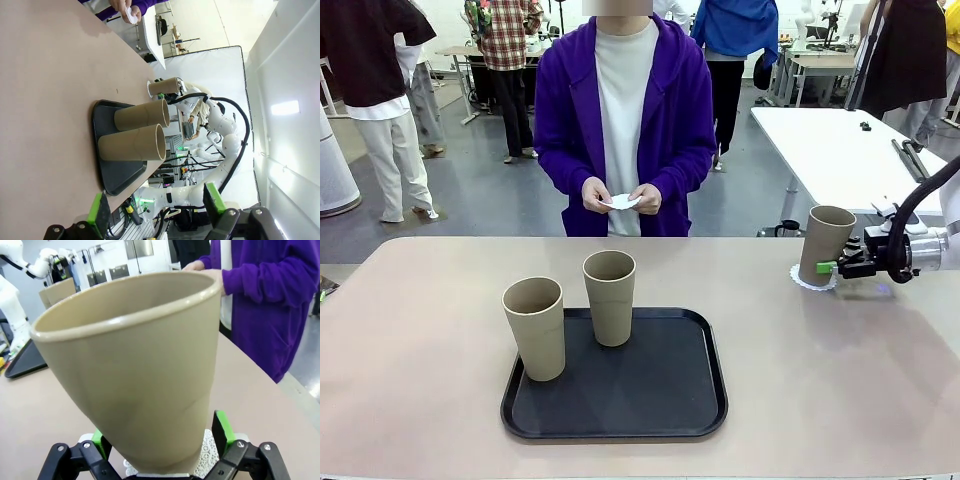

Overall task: Place coasters on the table and set cups on them.
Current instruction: Pick up one Reusable plastic cup and place it on a coaster set by the human.

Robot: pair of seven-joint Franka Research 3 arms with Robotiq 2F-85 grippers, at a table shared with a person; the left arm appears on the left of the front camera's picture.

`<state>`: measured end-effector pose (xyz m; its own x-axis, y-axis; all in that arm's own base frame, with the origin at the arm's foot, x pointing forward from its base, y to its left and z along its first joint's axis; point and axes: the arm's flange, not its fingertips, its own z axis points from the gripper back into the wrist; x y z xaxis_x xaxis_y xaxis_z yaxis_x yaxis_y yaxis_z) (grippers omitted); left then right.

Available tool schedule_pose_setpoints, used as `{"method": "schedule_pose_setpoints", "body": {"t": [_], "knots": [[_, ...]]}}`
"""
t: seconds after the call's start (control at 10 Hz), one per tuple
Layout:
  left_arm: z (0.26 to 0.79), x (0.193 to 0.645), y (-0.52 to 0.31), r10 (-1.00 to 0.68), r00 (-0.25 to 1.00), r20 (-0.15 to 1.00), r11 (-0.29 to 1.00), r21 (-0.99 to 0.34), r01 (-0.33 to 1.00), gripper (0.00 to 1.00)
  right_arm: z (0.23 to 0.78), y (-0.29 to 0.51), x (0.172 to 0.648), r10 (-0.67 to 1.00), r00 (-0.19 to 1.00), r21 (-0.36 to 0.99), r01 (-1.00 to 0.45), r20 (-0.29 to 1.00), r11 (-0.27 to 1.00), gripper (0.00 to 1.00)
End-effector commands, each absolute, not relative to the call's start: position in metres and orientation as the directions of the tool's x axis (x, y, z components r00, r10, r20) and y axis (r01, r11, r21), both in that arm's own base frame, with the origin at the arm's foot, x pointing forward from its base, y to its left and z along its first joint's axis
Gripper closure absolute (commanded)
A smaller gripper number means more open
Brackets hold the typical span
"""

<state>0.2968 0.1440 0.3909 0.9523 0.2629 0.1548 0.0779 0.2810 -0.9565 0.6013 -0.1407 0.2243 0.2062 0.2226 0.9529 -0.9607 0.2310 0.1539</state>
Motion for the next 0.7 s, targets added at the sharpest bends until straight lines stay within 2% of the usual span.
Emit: {"method": "schedule_pose_setpoints", "body": {"t": [0.0, 0.6], "knots": [[0.391, 0.296, 0.144, 0.265, 0.949, 0.169, 0.272, -0.958, 0.095, 0.0, 0.227, -0.141, 0.603, 0.314, 0.196, 0.123, -0.964, 0.929, 0.237, 0.0], [0.391, 0.296, 0.144, 0.265, 0.949, 0.169, 0.272, -0.958, 0.095, 0.0, 0.232, -0.155, 0.598, 0.39, 0.21, 0.092, -0.95, 0.897, 0.299, 0.0]]}}
